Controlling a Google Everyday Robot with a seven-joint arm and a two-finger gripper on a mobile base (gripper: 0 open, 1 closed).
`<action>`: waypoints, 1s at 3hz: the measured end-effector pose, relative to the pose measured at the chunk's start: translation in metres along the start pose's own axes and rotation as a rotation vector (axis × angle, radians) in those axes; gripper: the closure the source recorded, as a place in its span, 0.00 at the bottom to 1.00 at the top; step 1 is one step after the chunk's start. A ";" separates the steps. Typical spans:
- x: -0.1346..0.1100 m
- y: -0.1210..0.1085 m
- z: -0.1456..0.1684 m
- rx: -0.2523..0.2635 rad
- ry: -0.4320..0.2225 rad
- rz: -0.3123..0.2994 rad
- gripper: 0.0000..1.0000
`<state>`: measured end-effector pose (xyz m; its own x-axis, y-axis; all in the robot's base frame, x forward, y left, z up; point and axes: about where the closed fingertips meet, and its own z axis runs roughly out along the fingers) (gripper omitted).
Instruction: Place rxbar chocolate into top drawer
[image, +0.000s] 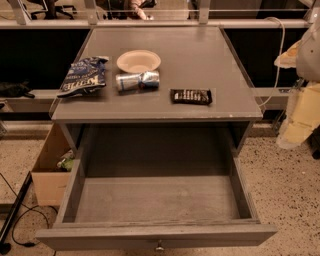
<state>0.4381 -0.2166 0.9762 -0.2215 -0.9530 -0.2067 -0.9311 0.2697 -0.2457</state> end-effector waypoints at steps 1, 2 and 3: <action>0.000 0.000 0.000 0.000 0.000 0.000 0.00; -0.007 -0.007 0.001 -0.002 -0.076 -0.011 0.00; -0.025 -0.029 0.007 0.007 -0.227 -0.046 0.00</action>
Offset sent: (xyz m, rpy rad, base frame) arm 0.0222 0.0112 0.0020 0.1825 -0.0309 0.0808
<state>0.4729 -0.1998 0.9823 -0.1067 -0.9091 -0.4026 -0.9364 0.2281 -0.2668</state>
